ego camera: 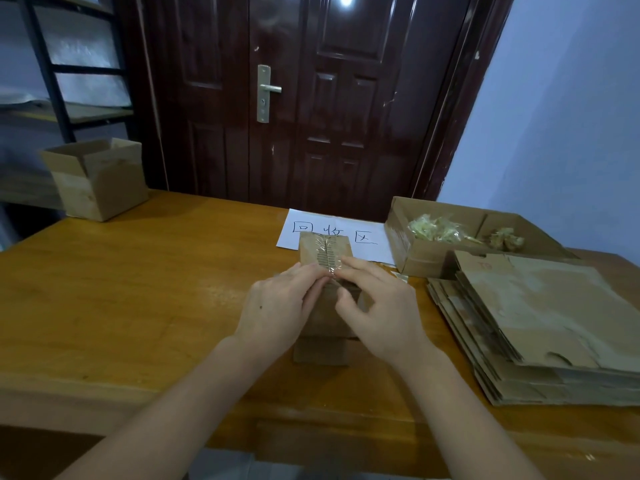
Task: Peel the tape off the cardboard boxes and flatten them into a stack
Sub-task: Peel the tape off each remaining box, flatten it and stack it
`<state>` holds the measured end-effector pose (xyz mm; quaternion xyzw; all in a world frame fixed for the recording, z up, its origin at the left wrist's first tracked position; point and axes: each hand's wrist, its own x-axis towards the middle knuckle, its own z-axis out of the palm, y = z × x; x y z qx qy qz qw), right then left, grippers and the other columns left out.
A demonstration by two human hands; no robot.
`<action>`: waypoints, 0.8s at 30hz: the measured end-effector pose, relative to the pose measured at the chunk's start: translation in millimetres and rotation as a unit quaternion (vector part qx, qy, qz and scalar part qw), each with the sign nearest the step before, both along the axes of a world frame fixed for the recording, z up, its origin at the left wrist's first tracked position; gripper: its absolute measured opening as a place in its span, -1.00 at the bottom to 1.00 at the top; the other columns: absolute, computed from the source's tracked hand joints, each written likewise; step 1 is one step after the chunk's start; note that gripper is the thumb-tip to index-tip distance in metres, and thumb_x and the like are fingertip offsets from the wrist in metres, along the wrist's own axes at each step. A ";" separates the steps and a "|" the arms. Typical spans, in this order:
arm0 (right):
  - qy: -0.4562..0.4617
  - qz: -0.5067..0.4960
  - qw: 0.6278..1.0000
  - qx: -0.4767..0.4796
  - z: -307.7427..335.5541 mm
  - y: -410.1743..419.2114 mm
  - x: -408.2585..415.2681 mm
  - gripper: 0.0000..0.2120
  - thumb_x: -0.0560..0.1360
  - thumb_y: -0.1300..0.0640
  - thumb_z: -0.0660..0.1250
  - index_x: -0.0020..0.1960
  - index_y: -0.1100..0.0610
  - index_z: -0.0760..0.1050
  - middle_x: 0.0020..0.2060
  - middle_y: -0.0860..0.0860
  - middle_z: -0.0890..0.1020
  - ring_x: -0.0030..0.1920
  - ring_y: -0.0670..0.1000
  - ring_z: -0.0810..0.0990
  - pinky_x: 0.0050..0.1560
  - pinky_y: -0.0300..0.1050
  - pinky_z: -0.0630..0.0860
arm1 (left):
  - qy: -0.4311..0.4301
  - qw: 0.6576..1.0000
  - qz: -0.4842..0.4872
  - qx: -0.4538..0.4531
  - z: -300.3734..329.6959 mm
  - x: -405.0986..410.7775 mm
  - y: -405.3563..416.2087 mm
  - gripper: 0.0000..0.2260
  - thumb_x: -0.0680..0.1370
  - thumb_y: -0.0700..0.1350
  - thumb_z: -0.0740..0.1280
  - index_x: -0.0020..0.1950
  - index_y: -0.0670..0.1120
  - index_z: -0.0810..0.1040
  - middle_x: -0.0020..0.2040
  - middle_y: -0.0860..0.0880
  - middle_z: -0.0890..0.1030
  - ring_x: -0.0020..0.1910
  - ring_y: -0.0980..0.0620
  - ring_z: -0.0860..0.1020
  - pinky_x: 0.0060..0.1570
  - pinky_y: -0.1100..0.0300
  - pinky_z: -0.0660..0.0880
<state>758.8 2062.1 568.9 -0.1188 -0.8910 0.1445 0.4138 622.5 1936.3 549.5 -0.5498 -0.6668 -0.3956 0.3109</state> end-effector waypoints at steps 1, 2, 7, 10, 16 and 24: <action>-0.013 0.000 1.000 -0.011 4.2 1.4 -0.4 -0.69 0.58 -0.10 0.30 0.25 -0.07 0.66 0.28 -0.15 0.62 0.29 -0.25 0.52 0.28 -0.29 0.48 | -0.004 1.000 -0.001 0.004 -2.3 -0.1 1.1 -0.75 0.69 -0.02 0.23 0.15 -0.04 0.70 0.12 0.04 0.73 0.10 0.07 0.70 0.05 0.17 0.63; -0.028 -0.003 1.000 -0.008 8.0 2.5 -1.5 -0.71 0.59 -0.13 0.31 0.24 -0.10 0.66 0.28 -0.16 0.62 0.30 -0.26 0.51 0.29 -0.30 0.47 | -0.013 1.000 -0.002 0.005 -4.9 -0.6 1.9 -0.74 0.69 -0.01 0.23 0.17 -0.03 0.70 0.16 0.03 0.72 0.14 0.06 0.68 0.09 0.16 0.62; -0.039 -0.003 0.999 -0.005 18.8 3.2 -4.9 -0.88 0.54 -0.01 0.45 0.04 -0.08 0.75 0.03 -0.23 0.72 0.10 -0.25 0.63 0.07 -0.15 0.61 | -0.097 0.995 -0.018 -0.030 -15.8 -1.3 1.2 -0.74 0.69 0.09 0.24 0.32 0.08 0.58 0.27 0.09 0.65 0.20 0.21 0.61 0.06 0.20 0.64; -0.072 0.002 0.997 0.020 27.0 2.1 -6.6 -0.90 0.53 0.04 0.48 -0.01 -0.01 0.76 -0.05 -0.18 0.74 0.00 -0.17 0.67 -0.02 -0.03 0.63 | -0.196 0.978 -0.014 -0.062 -18.4 4.0 0.5 -0.56 0.59 0.36 0.21 0.40 0.23 0.37 0.34 0.20 0.58 0.22 0.34 0.49 0.13 0.28 0.55; -0.151 -0.053 0.984 0.074 49.0 -3.0 -29.2 -0.82 0.55 -0.08 0.40 -0.06 -0.05 0.74 -0.18 -0.11 0.72 -0.13 -0.04 0.65 -0.12 0.02 0.57 | -0.142 0.979 0.108 -0.103 -15.1 13.1 14.9 -0.16 0.34 0.64 0.20 0.42 0.11 0.34 0.42 0.13 0.51 0.54 0.16 0.24 0.55 -0.02 0.20; -0.185 -0.076 0.977 0.070 56.4 1.9 -51.1 -0.85 0.53 0.07 0.40 -0.13 0.09 0.71 -0.18 -0.01 0.71 -0.08 0.07 0.63 -0.05 0.05 0.54 | -0.123 0.986 0.054 -0.099 -30.1 -12.2 14.5 -0.31 0.46 0.28 0.38 0.46 -0.03 0.27 0.59 -0.04 0.22 0.65 -0.02 0.03 0.59 -0.02 0.08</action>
